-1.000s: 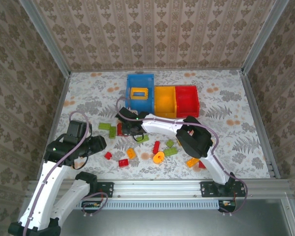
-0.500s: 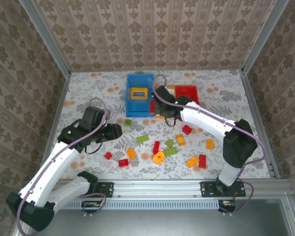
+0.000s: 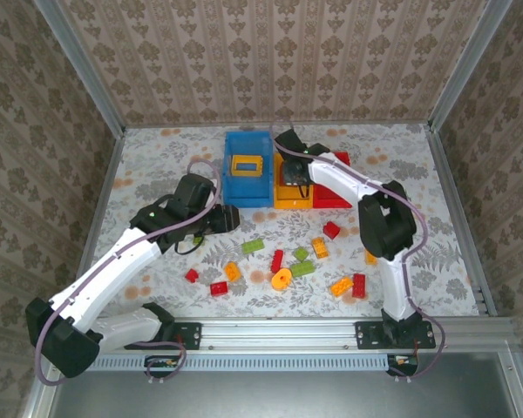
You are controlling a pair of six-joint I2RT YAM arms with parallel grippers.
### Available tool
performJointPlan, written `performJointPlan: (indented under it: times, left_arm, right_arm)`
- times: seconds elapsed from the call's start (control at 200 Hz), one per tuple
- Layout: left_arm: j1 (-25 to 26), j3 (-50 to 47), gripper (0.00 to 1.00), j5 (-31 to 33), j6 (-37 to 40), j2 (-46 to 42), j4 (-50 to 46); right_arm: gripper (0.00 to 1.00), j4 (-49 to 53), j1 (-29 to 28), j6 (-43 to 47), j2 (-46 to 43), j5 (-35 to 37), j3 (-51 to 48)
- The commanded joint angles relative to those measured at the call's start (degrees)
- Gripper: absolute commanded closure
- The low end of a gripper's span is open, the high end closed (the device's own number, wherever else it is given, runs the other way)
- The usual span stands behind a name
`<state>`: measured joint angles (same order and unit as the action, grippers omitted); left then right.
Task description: Sort the legos into containers by color
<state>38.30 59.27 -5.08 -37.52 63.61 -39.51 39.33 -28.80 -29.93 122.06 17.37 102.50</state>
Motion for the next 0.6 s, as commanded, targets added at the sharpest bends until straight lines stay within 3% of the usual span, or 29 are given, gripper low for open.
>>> performJointPlan:
  times: [0.0,0.12,0.27,0.445,0.595]
  left_arm:
    - [0.5,2.4,0.55,2.1,0.5,0.1,1.1]
    - [0.5,2.5,0.55,2.9,0.8,0.2,0.6]
    - [0.6,2.4,0.55,3.5,0.7,0.0,-0.5]
    - [0.5,1.9,0.54,4.1,0.7,-0.4,-1.7]
    - [0.5,1.2,0.54,4.6,0.4,-0.4,-3.4]
  right_arm:
    - [0.82,4.5,0.7,2.5,3.5,-0.5,5.2]
    - [0.67,5.9,1.0,2.7,6.8,-1.7,9.5]
    - [0.60,7.3,1.1,2.7,7.6,-2.1,12.0]
    - [0.58,7.0,1.4,2.7,4.4,-3.5,11.1]
    - [0.58,2.9,1.1,3.4,-4.6,-4.1,5.2]
